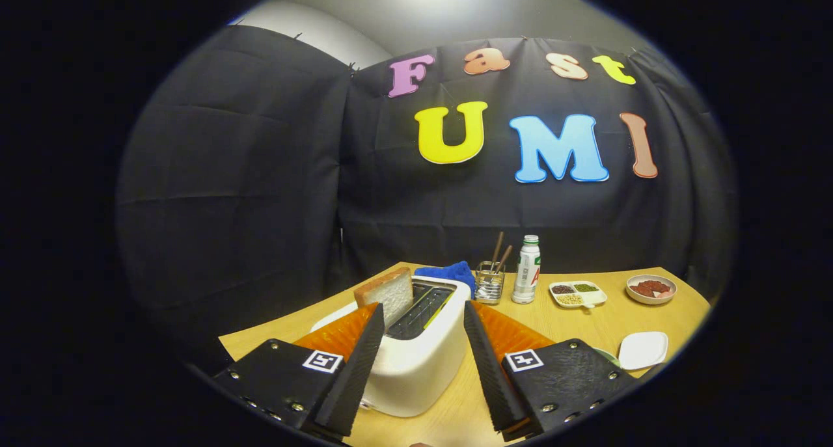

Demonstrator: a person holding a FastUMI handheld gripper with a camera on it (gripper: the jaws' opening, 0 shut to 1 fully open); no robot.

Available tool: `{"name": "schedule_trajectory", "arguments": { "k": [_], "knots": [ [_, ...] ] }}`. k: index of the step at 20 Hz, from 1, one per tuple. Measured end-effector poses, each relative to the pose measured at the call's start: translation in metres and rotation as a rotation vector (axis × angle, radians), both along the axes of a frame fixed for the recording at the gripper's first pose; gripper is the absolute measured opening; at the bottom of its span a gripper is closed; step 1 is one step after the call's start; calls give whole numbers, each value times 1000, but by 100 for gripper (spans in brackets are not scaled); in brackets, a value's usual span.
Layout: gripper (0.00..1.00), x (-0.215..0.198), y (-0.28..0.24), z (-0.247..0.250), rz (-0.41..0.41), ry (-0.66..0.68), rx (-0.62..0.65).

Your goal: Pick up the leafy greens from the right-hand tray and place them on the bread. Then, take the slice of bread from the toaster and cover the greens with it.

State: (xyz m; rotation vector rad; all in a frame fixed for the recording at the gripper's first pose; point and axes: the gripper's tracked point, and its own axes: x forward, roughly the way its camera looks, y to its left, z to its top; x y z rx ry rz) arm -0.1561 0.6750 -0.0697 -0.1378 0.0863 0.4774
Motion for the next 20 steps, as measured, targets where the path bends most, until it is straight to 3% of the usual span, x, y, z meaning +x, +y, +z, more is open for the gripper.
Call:
{"name": "schedule_trajectory", "arguments": {
  "k": [5, 11, 20],
  "knots": [
    [76, 1, 26, -5, -16, 25, 15],
    [76, 19, 61, -18, -116, 20, -11],
    [75, 57, 85, -36, -142, 97, -7]
  ]
}}
